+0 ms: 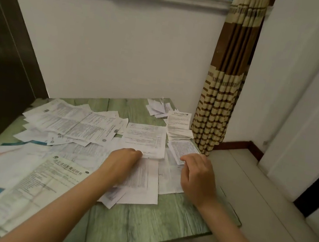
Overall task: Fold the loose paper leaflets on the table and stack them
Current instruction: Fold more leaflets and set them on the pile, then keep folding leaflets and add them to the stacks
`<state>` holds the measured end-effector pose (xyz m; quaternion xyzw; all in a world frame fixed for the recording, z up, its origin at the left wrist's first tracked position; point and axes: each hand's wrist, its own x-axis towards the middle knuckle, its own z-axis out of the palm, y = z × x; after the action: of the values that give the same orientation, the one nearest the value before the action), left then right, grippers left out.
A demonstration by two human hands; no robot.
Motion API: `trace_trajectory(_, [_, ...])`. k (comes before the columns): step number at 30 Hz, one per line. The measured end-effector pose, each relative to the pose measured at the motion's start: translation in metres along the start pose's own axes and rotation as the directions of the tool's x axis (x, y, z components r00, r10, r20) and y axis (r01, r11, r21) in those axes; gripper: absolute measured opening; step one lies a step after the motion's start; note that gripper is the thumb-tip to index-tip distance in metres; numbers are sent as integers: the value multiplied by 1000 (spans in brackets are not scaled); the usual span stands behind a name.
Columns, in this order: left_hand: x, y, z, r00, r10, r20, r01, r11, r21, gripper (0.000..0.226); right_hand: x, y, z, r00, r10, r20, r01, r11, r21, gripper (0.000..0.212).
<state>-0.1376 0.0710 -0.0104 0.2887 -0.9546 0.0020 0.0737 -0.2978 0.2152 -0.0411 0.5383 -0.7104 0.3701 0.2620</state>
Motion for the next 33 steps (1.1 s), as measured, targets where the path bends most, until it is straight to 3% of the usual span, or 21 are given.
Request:
trace_trajectory(5, [-13, -10, -31, 959, -12, -282, 3, 1000, -30, 15, -2, 1, -3, 1000, 9, -25, -8, 999, 33, 28])
trace_trajectory(7, [-27, -14, -62, 923, 0, -385, -35, 996, -85, 8, 2, -11, -5, 998, 27, -56, -19, 991, 131, 27])
trace_trajectory(9, [-42, -13, -97, 905, 42, -424, -77, 995, -64, 4, 11, -34, -13, 997, 76, -24, -66, 957, 283, 40])
trace_trajectory(12, [-64, -18, -139, 909, 61, -413, -85, 996, -41, 13, 42, -81, -28, 964, 141, 226, -245, 803, 544, 73])
trace_trajectory(13, [-69, -19, -148, 914, 49, -403, -84, 994, -69, 17, 52, -92, -31, 926, 152, 346, -342, 727, 595, 70])
trace_trajectory(15, [-77, -25, -161, 915, 8, -404, -63, 990, -125, 21, 70, -108, -28, 840, 133, 526, -498, 574, 650, 42])
trace_trajectory(18, [-85, -43, -164, 901, -134, -413, 19, 963, -270, 37, 84, -120, -14, 801, 161, 577, -583, 429, 690, 13])
trace_trajectory(20, [-90, -60, -158, 875, -268, -402, 98, 913, -395, 60, 84, -124, 1, 750, 193, 633, -661, 250, 707, 15])
trace_trajectory(23, [-90, -78, -139, 857, -449, -253, 199, 741, -642, 81, 82, -122, 23, 660, 244, 710, -739, 43, 672, 20])
trace_trajectory(25, [-83, -85, -119, 844, -536, 6, 298, 460, -837, 88, 80, -118, 37, 620, 274, 735, -762, -15, 648, 20])
trace_trajectory(27, [-75, -90, -99, 814, -518, 261, 378, 132, -916, 88, 79, -113, 48, 589, 300, 750, -775, -53, 630, 21])
trace_trajectory(28, [-70, -93, -89, 804, -486, 341, 399, 17, -917, 81, 79, -110, 53, 572, 307, 761, -785, -64, 616, 23])
trace_trajectory(29, [-65, -94, -81, 804, -459, 378, 412, -29, -911, 67, 79, -108, 57, 557, 308, 772, -795, -71, 602, 25])
trace_trajectory(31, [-52, -93, -65, 804, -451, 389, 430, -11, -903, 34, 80, -101, 68, 531, 294, 795, -816, -75, 573, 27])
trace_trajectory(33, [-43, -90, -55, 797, -478, 368, 422, 7, -906, 16, 81, -97, 71, 524, 262, 811, -829, -62, 556, 26])
